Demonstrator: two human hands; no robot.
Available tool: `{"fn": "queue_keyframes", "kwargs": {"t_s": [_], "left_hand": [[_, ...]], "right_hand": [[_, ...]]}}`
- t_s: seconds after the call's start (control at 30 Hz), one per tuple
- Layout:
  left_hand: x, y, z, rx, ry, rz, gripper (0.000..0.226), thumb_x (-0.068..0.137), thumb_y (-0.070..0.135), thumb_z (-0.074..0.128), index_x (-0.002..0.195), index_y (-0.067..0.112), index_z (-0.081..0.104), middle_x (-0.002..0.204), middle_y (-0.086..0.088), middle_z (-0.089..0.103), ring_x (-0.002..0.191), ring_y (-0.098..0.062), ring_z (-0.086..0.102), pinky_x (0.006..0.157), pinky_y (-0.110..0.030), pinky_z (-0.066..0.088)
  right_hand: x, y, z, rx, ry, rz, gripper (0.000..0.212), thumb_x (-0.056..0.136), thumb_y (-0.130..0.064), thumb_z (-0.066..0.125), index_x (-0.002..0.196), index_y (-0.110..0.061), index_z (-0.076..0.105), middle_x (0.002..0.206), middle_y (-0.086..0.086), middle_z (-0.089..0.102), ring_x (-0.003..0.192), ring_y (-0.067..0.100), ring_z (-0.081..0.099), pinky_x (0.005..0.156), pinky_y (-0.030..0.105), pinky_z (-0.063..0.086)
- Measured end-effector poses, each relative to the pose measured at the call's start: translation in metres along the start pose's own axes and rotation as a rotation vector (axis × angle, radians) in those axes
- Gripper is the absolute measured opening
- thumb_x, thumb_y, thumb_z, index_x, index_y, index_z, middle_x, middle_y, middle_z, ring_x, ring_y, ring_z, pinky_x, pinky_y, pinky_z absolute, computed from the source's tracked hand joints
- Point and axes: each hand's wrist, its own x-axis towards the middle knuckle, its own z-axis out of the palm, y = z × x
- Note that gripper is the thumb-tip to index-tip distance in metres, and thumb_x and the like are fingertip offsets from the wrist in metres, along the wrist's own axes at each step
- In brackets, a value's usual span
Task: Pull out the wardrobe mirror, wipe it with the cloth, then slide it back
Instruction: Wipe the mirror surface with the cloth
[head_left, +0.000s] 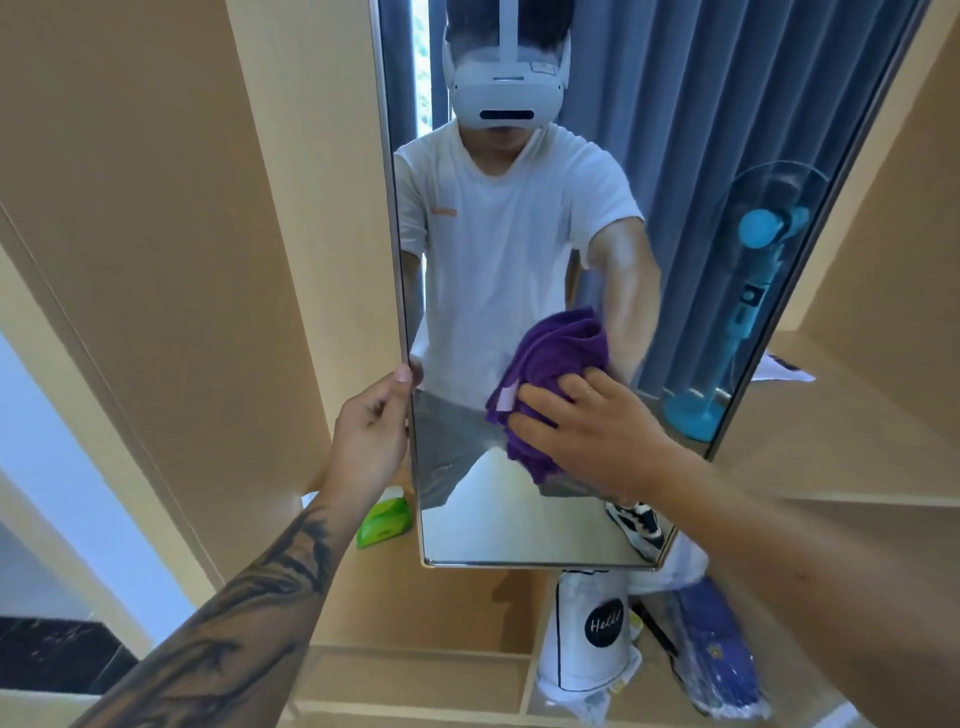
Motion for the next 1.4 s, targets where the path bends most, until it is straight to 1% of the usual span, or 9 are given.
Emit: {"fn": "queue_keyframes", "kwargs": {"t_s": [0.23,0.33,0.5,0.67,0.83,1.03,1.2,1.3,1.4], "left_hand": [[-0.002,-0.006,0.004,-0.025,0.039,0.017,0.07,0.088,0.085,0.054,0.111,0.025,0.082,0.096,-0.005,0.072,0.09,-0.025,0.066,0.095,-0.066,0.055],[-0.003,-0.002,0.004,-0.04,0.041,0.0,0.078,0.086,0.085,0.055,0.118,0.019,0.08,0.112,-0.007,0.08,0.106,-0.028,0.072,0.099,-0.065,0.055],[-0.001,0.003,0.002,-0.083,-0.024,-0.036,0.059,0.087,0.082,0.059,0.107,0.033,0.084,0.1,-0.005,0.076,0.094,-0.023,0.069,0.096,-0.065,0.057],[0.005,-0.006,-0.008,-0.083,-0.116,-0.059,0.058,0.094,0.074,0.059,0.107,0.022,0.082,0.105,-0.011,0.08,0.099,-0.027,0.077,0.086,-0.042,0.065],[0.006,-0.001,-0.012,-0.111,-0.119,-0.083,0.053,0.103,0.057,0.055,0.1,0.01,0.079,0.101,-0.028,0.073,0.089,-0.033,0.071,0.088,-0.049,0.064],[-0.001,0.002,-0.002,-0.144,-0.053,-0.075,0.052,0.098,0.061,0.057,0.095,0.01,0.064,0.094,-0.017,0.06,0.088,-0.031,0.054,0.083,-0.053,0.049],[-0.003,-0.01,-0.003,-0.11,-0.066,-0.049,0.101,0.088,0.08,0.06,0.099,-0.02,0.054,0.091,-0.018,0.056,0.082,-0.033,0.05,0.077,-0.059,0.05],[-0.013,-0.026,-0.001,-0.064,-0.061,-0.046,0.088,0.093,0.073,0.058,0.1,-0.015,0.059,0.093,-0.013,0.054,0.084,-0.03,0.05,0.082,-0.054,0.048],[-0.017,-0.034,0.001,-0.041,-0.004,-0.089,0.046,0.095,0.066,0.057,0.099,0.025,0.079,0.102,-0.008,0.069,0.092,-0.029,0.064,0.09,-0.057,0.054]], "right_hand": [[-0.124,0.055,0.001,-0.109,-0.037,0.09,0.037,0.091,-0.011,0.062,0.126,-0.019,0.06,0.124,0.01,0.056,0.088,0.035,0.054,0.08,0.046,0.048],[-0.111,0.043,0.002,-0.084,-0.027,0.164,0.04,0.085,-0.017,0.064,0.124,-0.02,0.06,0.123,0.011,0.055,0.082,0.032,0.05,0.074,0.043,0.048],[-0.023,-0.002,0.001,0.059,-0.007,0.132,0.058,0.075,-0.031,0.082,0.129,-0.024,0.063,0.128,0.004,0.056,0.093,0.029,0.05,0.075,0.042,0.051],[0.071,-0.056,0.003,0.176,0.125,0.092,0.029,0.093,-0.016,0.051,0.116,-0.023,0.068,0.123,0.001,0.066,0.091,0.027,0.058,0.074,0.041,0.05],[0.075,-0.055,0.005,0.102,0.122,0.022,0.044,0.105,-0.011,0.029,0.117,-0.027,0.068,0.123,-0.002,0.07,0.092,0.024,0.062,0.076,0.038,0.052],[0.003,-0.017,0.003,0.063,0.006,0.023,0.035,0.092,-0.022,0.055,0.124,-0.028,0.069,0.13,-0.001,0.064,0.099,0.026,0.056,0.081,0.04,0.053],[-0.083,0.022,-0.002,0.014,-0.058,0.119,0.03,0.105,-0.017,0.048,0.124,-0.023,0.07,0.125,0.009,0.066,0.096,0.034,0.056,0.085,0.045,0.049],[-0.118,0.037,-0.006,0.022,-0.134,0.217,0.037,0.1,-0.01,0.045,0.122,-0.016,0.074,0.121,0.021,0.068,0.081,0.038,0.064,0.075,0.046,0.055],[-0.128,0.037,-0.008,0.039,-0.117,0.279,0.035,0.092,-0.011,0.055,0.125,-0.016,0.065,0.124,0.022,0.062,0.079,0.041,0.064,0.071,0.047,0.057]]}}
